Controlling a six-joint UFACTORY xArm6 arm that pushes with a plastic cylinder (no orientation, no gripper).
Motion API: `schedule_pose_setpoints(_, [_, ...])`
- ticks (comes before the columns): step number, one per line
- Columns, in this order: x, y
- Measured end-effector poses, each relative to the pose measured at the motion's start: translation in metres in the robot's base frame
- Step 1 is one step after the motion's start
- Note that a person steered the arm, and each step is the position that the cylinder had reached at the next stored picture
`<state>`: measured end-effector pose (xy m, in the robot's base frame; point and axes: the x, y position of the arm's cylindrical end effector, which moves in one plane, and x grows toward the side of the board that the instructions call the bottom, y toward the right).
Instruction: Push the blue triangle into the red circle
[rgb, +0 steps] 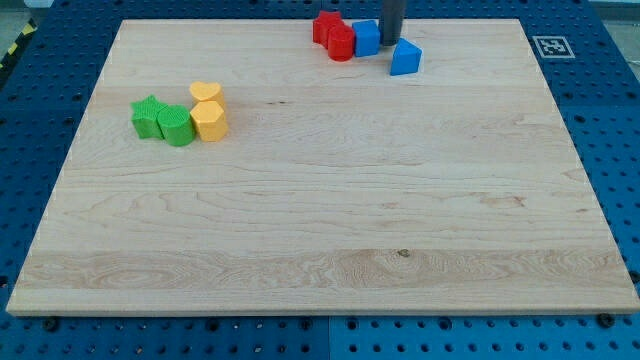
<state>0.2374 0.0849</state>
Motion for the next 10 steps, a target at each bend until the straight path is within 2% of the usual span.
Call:
schedule_pose_setpoints(2, [0.000,-0.014])
schedule_pose_setpoints(4, [-0.001,0.050])
schedule_pose_setpoints(7, [0.019,0.064])
schedule_pose_setpoints(9, [0.057,0.064])
schedule_pose_setpoints(10, [0.057,0.064])
